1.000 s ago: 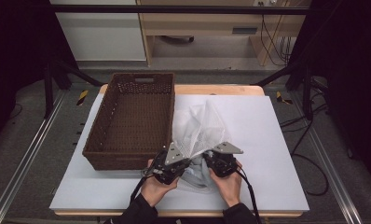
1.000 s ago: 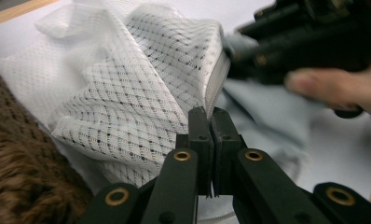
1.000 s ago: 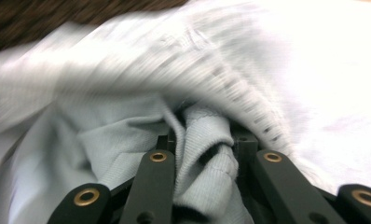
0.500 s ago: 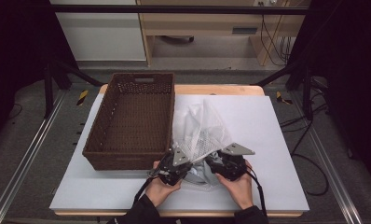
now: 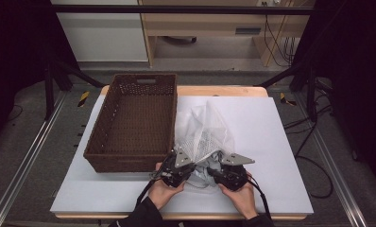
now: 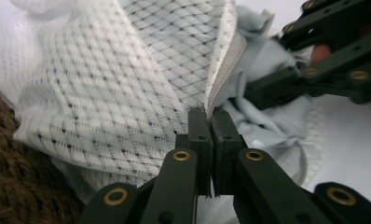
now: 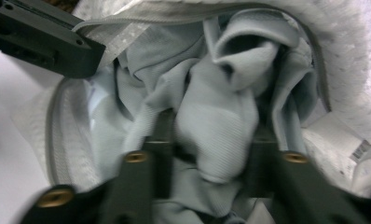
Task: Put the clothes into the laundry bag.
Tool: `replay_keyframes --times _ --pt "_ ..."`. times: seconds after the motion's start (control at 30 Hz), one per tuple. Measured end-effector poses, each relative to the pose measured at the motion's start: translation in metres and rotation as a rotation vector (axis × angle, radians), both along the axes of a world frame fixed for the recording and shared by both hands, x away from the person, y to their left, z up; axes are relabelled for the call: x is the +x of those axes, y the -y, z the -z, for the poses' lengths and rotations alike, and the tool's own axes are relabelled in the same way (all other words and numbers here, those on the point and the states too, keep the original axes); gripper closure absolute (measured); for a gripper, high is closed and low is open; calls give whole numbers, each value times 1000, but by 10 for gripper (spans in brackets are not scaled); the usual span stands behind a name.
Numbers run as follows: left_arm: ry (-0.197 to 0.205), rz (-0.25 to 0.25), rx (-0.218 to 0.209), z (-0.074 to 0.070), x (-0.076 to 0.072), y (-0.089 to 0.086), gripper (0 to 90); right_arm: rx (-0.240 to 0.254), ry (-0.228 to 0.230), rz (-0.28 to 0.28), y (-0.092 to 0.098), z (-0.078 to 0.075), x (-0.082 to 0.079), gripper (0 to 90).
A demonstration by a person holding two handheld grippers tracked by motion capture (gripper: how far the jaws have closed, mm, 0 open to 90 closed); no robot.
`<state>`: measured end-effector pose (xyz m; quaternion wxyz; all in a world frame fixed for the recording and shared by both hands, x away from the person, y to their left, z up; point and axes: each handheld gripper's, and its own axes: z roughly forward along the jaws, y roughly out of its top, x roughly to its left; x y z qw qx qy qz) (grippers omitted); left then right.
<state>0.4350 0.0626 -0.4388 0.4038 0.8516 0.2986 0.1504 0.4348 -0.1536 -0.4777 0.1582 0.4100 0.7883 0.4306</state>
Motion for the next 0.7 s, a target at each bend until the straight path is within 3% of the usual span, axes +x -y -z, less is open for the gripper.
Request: replay_keyframes --times 0.1,0.3,0.43,0.6,0.63,0.7 --pt "24 21 -5 -9 -5 1 878 -14 24 -7 -7 -8 0 730" --pt "42 58 1 -21 -8 -2 881 0 36 45 -25 -13 15 740" --pt "23 72 5 -18 -7 -3 881 -8 28 128 -29 -9 31 747" --pt "-6 72 14 -10 -6 -2 880 36 56 312 -19 -5 45 750" --pt "-10 69 16 -8 -5 -2 880 39 59 327 -18 -4 46 746" --pt "-19 60 9 -4 -2 -3 879 35 67 298 -17 -4 47 714"
